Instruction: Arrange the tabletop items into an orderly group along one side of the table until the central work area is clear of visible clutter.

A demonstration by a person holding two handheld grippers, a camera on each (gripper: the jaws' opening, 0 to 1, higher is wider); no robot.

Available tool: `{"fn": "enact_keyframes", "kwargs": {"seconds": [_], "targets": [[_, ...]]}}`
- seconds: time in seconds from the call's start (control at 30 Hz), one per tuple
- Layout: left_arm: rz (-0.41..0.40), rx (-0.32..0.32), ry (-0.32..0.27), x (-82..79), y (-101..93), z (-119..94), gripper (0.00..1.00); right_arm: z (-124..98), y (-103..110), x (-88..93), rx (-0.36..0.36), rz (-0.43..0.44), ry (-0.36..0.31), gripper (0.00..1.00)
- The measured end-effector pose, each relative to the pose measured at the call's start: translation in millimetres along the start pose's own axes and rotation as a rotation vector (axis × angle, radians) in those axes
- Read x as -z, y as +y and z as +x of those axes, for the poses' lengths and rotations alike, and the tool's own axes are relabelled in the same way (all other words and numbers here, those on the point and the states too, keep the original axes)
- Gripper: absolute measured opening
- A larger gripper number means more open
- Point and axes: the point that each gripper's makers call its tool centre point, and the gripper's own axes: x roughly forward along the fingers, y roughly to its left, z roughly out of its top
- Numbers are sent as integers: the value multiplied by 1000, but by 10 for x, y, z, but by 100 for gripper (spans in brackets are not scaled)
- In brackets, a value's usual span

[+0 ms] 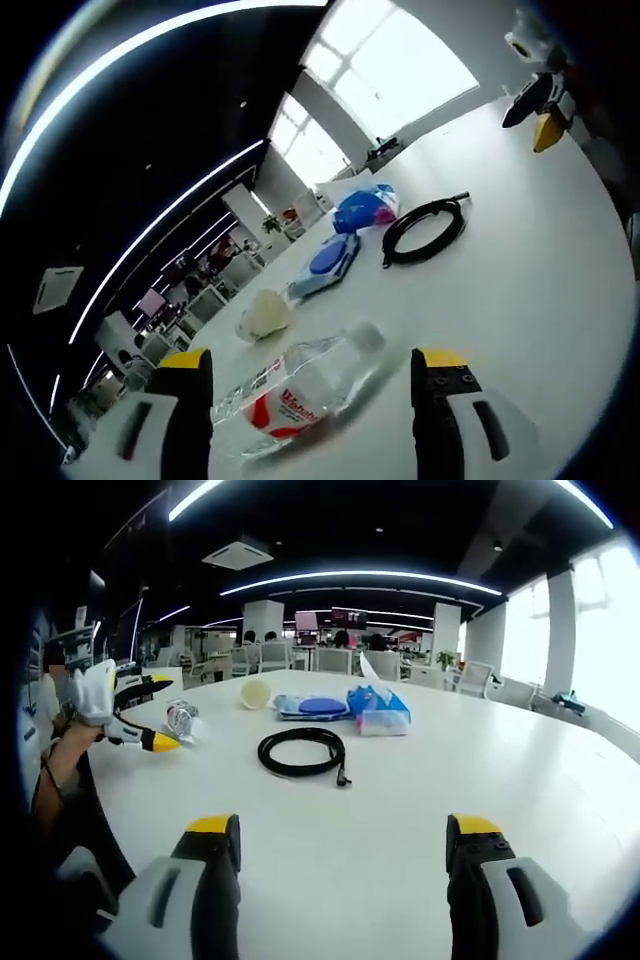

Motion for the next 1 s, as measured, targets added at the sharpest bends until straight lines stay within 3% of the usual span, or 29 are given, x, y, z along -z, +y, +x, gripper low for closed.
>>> {"fn": "enact_keyframes", "kwargs": {"seconds": [0.17, 0.43, 0.8, 1.0], "targets": [[103, -29, 29, -11, -2, 32, 80, 6, -1, 14, -2, 5, 3, 82], [115, -39, 20, -63, -21, 56, 79, 3, -18, 22, 1, 20, -3, 82], [235, -63, 33, -105, -59, 80, 67, 7, 2, 31, -3, 23, -1, 81], [280, -62, 50, -95, -114, 103, 66, 8, 3, 27, -1, 22, -2, 81]]}}
